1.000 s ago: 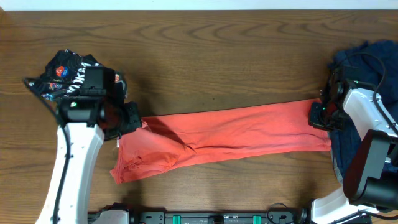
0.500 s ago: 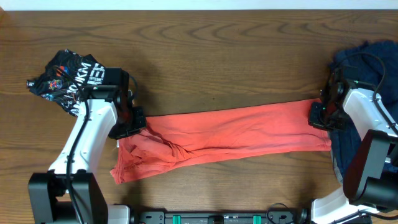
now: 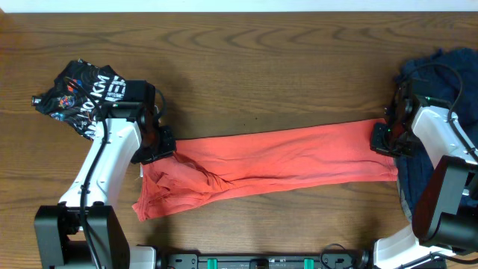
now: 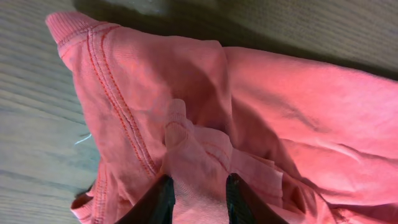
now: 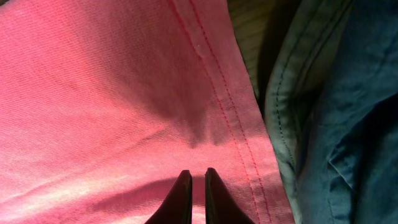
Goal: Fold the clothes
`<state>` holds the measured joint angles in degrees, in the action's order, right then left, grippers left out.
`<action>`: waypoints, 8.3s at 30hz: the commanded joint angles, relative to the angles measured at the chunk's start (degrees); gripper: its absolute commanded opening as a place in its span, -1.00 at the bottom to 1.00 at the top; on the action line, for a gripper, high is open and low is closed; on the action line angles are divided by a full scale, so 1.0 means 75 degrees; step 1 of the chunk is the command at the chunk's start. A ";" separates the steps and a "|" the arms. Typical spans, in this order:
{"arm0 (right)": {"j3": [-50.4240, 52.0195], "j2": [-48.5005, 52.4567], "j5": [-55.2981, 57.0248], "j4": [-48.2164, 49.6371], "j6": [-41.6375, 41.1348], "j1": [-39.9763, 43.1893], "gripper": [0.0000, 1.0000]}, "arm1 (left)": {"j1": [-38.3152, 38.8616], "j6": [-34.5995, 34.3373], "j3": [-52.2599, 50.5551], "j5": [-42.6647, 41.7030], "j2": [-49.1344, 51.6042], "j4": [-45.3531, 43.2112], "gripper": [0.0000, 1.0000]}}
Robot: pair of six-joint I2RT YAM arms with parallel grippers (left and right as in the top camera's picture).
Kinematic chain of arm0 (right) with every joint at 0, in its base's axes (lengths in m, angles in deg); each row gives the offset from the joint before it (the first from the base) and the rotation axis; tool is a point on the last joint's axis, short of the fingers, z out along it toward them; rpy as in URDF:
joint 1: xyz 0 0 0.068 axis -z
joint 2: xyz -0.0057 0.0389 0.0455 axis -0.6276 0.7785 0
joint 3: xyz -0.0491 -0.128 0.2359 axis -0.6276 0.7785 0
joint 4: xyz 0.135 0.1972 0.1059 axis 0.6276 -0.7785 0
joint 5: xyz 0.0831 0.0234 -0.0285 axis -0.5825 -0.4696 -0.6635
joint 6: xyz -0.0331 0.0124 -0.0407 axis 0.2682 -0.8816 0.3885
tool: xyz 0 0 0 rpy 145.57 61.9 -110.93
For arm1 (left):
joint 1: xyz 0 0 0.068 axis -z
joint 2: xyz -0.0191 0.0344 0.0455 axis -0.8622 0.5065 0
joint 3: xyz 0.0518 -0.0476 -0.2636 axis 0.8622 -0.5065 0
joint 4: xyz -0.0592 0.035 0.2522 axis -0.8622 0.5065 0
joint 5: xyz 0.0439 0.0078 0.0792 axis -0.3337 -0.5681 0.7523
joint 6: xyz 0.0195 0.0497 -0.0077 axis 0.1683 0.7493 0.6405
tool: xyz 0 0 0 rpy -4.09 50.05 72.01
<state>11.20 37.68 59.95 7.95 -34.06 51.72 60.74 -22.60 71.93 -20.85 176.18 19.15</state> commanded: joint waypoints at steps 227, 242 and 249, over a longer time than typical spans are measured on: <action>0.0729 0.0052 -0.1696 0.0414 0.1384 0.0629 0.31 | -0.1617 -0.0568 -0.2037 -0.0032 -0.2320 -0.1833 0.96; 0.1749 0.0052 -0.2259 0.1623 0.1241 0.0507 -0.13 | -0.1617 -0.0568 -0.2037 -0.0032 -0.2317 -0.1478 0.95; 0.1749 0.0052 -0.2264 0.1623 0.1241 0.0490 -0.32 | -0.1617 -0.0568 -0.2037 -0.0029 -0.2317 -0.1390 0.87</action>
<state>22.15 35.67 44.11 20.35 -24.75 56.18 48.82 -27.41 56.91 -20.92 159.02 8.40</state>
